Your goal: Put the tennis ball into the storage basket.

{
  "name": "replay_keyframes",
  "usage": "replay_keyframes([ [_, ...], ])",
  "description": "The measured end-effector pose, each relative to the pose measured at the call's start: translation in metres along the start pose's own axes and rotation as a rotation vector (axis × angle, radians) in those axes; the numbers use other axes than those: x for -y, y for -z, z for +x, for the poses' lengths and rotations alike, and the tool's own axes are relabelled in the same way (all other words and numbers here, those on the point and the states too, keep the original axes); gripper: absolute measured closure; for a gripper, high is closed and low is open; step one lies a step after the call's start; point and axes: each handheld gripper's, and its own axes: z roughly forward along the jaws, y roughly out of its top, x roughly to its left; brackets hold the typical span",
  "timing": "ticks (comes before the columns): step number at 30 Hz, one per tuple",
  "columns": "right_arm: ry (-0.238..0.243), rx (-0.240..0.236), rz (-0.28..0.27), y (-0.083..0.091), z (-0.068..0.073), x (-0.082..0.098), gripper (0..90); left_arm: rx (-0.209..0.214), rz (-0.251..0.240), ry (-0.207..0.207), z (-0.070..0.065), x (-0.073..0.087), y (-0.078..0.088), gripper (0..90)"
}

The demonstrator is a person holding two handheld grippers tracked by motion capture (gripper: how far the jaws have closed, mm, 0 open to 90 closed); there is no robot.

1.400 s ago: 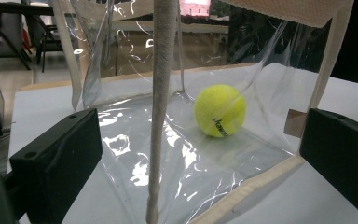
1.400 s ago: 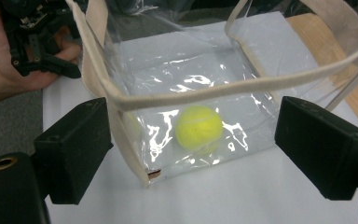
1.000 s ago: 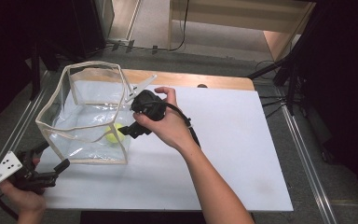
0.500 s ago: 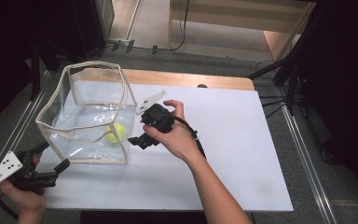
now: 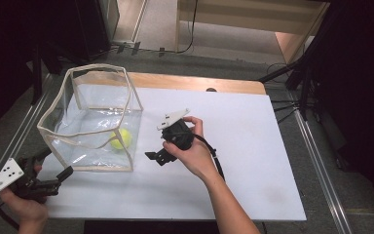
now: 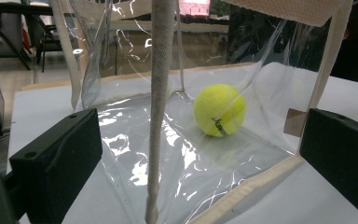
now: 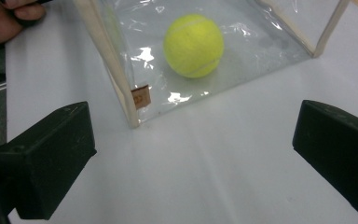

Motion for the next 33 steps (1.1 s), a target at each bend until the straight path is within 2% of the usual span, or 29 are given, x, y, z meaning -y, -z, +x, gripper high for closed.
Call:
replay_keyframes([
  [3,-0.004,0.005,-0.004,0.001,-0.001,0.011,0.0,-0.001,0.0,-0.002,0.0,0.0,0.0,0.0],
  [13,-0.06,0.042,-0.041,0.006,-0.004,0.047,0.0,0.0,-0.006,0.0,-0.001,0.0,0.0,0.0],
  [22,-0.085,0.084,-0.118,0.02,-0.009,0.072,0.0,0.0,-0.004,-0.001,-0.001,0.0,0.0,0.0],
  [33,-0.133,0.142,-0.154,0.039,-0.016,0.102,0.0,-0.002,-0.004,-0.008,-0.001,0.0,0.0,0.0],
])
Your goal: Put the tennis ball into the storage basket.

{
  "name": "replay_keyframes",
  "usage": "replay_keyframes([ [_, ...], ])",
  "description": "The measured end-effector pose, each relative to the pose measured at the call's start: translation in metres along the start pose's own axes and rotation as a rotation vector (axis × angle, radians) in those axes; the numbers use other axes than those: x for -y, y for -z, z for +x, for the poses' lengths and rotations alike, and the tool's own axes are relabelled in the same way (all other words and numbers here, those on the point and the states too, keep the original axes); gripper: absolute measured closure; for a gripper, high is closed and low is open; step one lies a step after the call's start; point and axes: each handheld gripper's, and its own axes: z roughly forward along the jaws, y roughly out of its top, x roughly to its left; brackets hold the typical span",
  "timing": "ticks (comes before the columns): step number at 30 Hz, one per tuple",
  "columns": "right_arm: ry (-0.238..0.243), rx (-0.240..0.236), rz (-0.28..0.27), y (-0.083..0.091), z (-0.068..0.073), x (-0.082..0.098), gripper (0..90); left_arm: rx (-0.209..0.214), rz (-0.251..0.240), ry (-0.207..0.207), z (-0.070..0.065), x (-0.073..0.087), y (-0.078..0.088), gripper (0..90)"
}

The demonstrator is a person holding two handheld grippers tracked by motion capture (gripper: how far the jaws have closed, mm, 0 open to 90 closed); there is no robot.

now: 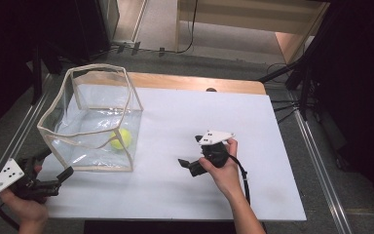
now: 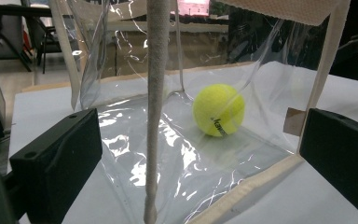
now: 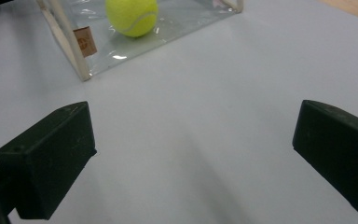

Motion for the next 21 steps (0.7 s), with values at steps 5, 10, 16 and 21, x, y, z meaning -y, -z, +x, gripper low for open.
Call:
replay_keyframes([
  [5,-0.012,0.031,-0.018,0.011,-0.007,0.014,0.0,-0.001,0.003,0.0,-0.001,0.0,0.0,0.0],
  [10,-0.04,0.058,-0.016,0.023,-0.014,0.028,0.0,-0.001,0.003,0.0,-0.001,0.0,0.0,0.0],
  [16,-0.072,0.092,-0.027,0.035,-0.02,0.043,0.0,-0.002,0.006,-0.004,-0.001,0.0,0.0,0.0],
  [21,-0.09,0.113,-0.039,0.044,-0.025,0.054,0.0,-0.003,0.009,-0.006,-0.001,0.0,0.0,0.0],
])
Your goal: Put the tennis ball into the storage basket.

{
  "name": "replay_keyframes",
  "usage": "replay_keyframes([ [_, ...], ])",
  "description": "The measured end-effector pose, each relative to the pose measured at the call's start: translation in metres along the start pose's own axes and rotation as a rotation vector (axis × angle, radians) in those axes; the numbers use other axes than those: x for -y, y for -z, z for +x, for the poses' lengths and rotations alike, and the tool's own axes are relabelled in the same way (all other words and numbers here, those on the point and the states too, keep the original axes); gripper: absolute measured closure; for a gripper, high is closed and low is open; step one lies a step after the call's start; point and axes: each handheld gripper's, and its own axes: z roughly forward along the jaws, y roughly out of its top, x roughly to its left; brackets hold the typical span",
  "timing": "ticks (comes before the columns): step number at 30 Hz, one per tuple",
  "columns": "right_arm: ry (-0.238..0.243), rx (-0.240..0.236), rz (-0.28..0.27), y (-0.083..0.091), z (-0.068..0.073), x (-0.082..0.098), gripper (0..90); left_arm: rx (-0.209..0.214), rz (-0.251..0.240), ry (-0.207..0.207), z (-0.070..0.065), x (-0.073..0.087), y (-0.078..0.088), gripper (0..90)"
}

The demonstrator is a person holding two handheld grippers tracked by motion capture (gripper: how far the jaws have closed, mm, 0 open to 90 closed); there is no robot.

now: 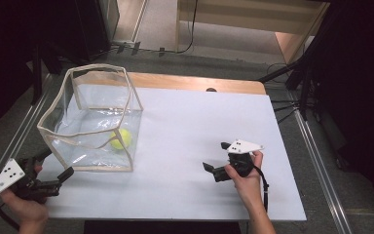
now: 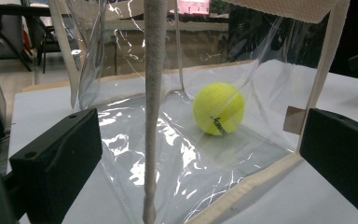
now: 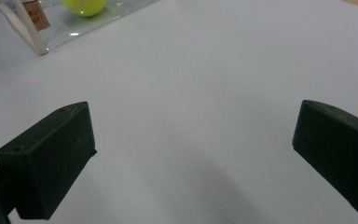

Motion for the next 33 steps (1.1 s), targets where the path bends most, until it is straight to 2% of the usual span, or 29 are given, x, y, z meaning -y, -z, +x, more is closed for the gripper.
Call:
replay_keyframes([
  [9,-0.028,0.035,-0.026,0.016,-0.011,0.015,0.0,0.001,-0.002,0.001,0.0,0.0,0.0,0.0],
  [26,-0.086,0.106,-0.041,0.042,-0.03,0.041,0.0,0.005,-0.002,-0.001,0.0,0.0,0.0,0.0],
  [33,-0.13,0.139,-0.07,0.052,-0.038,0.052,0.0,0.005,-0.003,0.0,0.0,0.0,0.0,0.0],
])
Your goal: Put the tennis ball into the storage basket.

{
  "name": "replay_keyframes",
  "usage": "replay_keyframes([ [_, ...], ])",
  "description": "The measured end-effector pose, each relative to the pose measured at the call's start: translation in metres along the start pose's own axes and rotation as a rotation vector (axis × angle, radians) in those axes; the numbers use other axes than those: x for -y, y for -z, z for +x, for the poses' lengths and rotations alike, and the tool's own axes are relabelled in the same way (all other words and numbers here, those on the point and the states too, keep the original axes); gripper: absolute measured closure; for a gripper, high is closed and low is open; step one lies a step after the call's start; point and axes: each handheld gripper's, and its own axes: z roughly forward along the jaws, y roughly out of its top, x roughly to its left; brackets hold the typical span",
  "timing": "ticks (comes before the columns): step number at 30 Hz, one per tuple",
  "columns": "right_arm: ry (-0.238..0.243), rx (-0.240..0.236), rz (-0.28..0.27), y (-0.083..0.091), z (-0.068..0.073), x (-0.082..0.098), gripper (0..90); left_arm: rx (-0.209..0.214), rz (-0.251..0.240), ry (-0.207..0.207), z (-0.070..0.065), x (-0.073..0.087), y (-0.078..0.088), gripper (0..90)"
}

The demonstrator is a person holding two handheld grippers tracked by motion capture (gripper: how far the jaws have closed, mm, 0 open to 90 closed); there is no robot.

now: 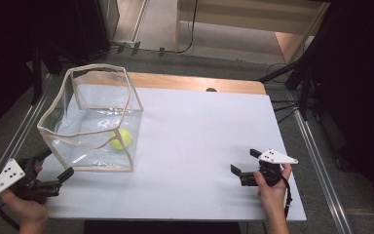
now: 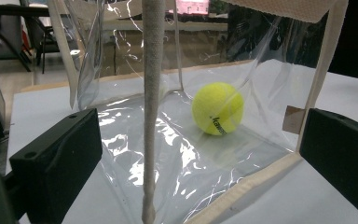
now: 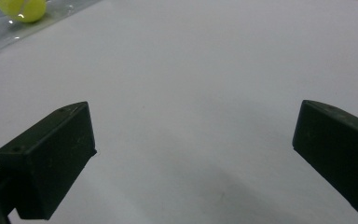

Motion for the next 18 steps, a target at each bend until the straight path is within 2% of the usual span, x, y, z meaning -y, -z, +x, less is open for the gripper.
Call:
replay_keyframes([
  [18,-0.038,0.063,-0.047,0.019,-0.017,0.012,0.0,0.002,0.001,-0.005,0.001,0.0,0.0,0.0],
])
